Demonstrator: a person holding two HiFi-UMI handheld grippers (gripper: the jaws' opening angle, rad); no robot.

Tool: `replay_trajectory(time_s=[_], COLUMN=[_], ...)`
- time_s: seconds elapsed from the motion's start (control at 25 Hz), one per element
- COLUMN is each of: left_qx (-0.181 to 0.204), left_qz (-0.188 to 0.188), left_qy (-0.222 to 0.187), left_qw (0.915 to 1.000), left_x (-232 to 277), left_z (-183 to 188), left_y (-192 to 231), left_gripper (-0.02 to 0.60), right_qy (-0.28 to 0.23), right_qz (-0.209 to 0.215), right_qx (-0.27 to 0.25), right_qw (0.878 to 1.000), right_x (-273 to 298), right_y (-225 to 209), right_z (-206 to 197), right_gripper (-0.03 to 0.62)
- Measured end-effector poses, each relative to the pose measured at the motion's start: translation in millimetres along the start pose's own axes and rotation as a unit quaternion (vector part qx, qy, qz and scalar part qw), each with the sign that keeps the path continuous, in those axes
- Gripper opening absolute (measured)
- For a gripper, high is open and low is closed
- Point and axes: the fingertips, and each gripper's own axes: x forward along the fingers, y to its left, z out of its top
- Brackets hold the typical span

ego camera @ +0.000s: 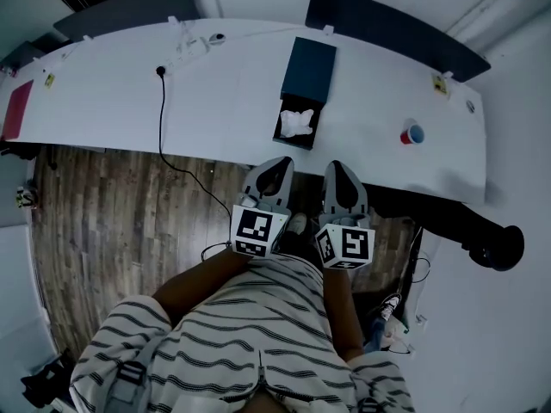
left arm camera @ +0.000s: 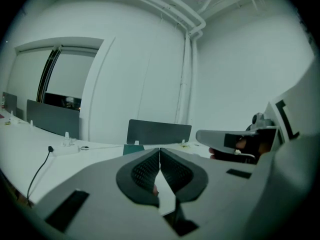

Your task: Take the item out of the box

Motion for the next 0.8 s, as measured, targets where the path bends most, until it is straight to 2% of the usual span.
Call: replay_trajectory(time_s=[0.36, 0.8], left_qx=[-0.020, -0.021], left_qz=[0.047, 0.071], left_qy=[0.023, 0.077], left_qw=[0.9985, 0.9943], left_x=[37.1, 73.9], left_z=[-8.1, -45.1], left_y=[6.9, 12.0], left_gripper=[0.025, 0.025], right_qy=[0.024, 0.059], right_qz=[0.035, 0.048], right_qx=[0.003, 0.014], right_qw=[0.999, 0.997], right_x=[16.9, 31.9], right_y=[-17.1, -39.3], right_z=[-8.7, -40.0], right_gripper=[0.017, 0.017])
